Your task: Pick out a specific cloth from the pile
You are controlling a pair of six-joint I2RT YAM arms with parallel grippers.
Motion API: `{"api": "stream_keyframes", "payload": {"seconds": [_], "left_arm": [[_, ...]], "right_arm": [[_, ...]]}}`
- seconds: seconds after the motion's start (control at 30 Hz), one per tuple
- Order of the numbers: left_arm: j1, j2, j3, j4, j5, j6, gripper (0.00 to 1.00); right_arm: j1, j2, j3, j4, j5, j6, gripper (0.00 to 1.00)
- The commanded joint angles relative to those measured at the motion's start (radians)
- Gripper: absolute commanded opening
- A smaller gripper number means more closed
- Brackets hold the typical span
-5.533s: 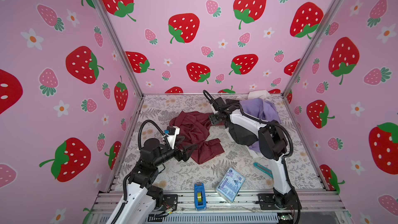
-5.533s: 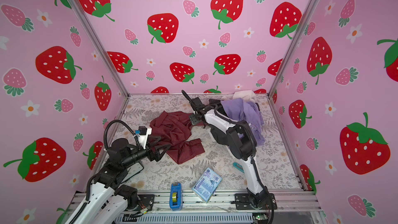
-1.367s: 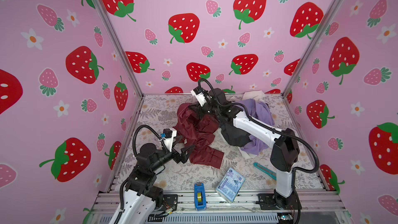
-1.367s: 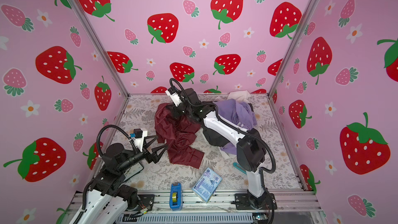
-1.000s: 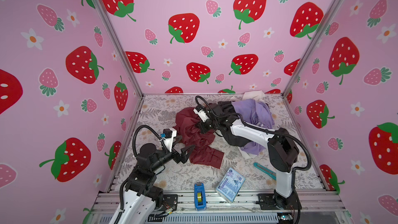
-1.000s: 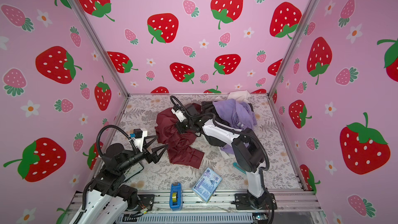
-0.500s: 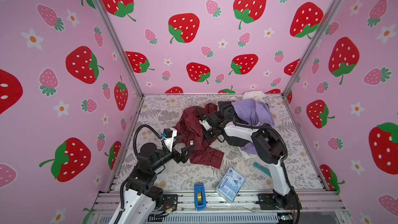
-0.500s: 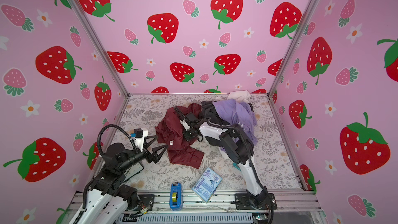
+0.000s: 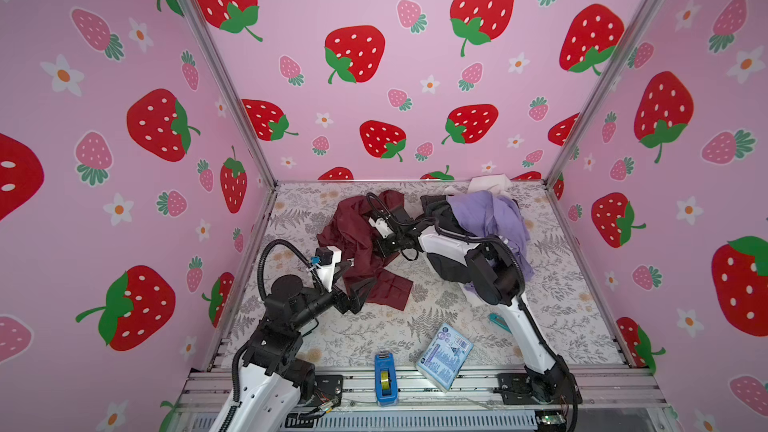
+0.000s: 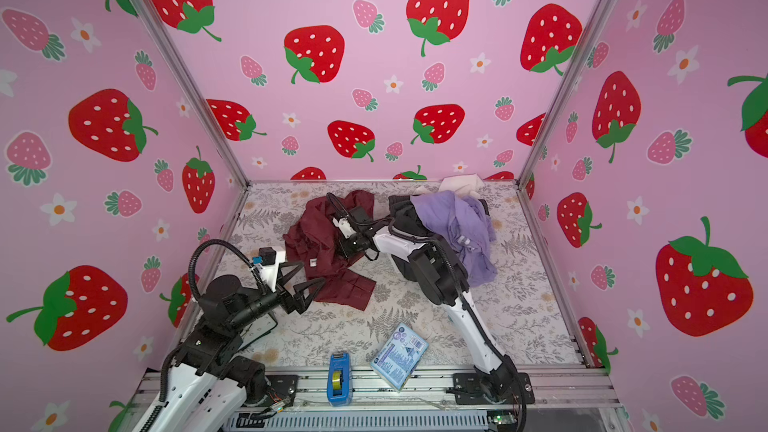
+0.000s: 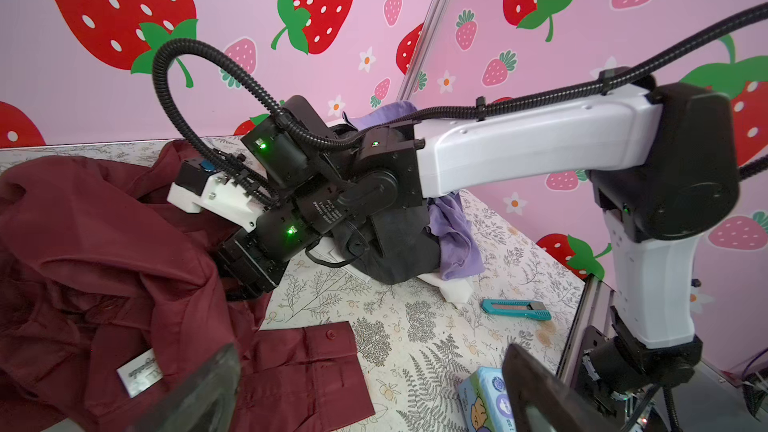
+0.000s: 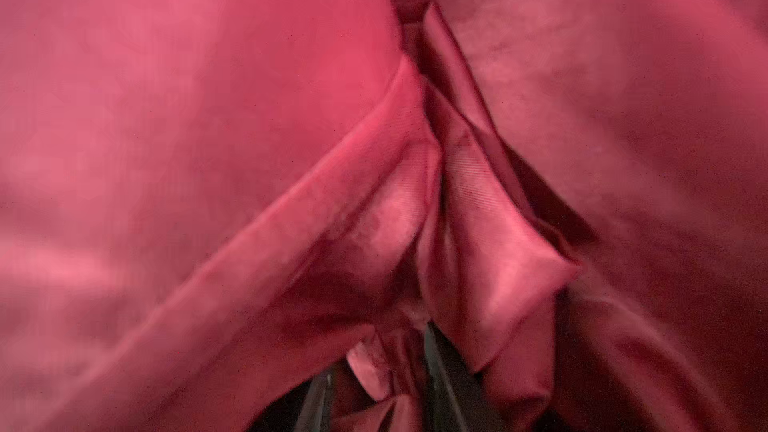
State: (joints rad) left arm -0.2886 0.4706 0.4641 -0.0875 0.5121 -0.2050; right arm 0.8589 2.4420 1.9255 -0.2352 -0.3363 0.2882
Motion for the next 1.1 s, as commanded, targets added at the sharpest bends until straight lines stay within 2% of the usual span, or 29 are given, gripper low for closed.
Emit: {"api": "stream_keyframes", "payload": {"seconds": [0.0, 0.27, 0.6, 0.8, 1.0, 1.07], "left_arm": [[-0.006, 0.001, -0.002, -0.004, -0.006, 0.016, 0.99], [-0.006, 0.007, 0.002, -0.009, -0.009, 0.024, 0.99], [-0.006, 0.009, -0.001, -0.011, -0.012, 0.027, 0.99], [-0.006, 0.008, -0.001, -0.011, -0.012, 0.025, 0.99], [-0.006, 0.003, -0.001, -0.011, -0.009, 0.025, 0.99], [-0.007, -0.001, -0.002, -0.011, -0.009, 0.026, 0.99]], "right_arm": [[0.039, 0.086, 0.117, -0.065, -0.043, 0.0, 0.38], [0.077, 0.257, 0.382, -0.056, -0.108, 0.061, 0.35], [0.101, 0.327, 0.4, 0.234, -0.265, 0.251, 0.39], [0.107, 0.361, 0.426, 0.322, -0.309, 0.311, 0.37], [0.109, 0.261, 0.332, 0.28, -0.247, 0.222, 0.53], [0.109, 0.199, 0.265, 0.286, -0.218, 0.189, 0.63]]}}
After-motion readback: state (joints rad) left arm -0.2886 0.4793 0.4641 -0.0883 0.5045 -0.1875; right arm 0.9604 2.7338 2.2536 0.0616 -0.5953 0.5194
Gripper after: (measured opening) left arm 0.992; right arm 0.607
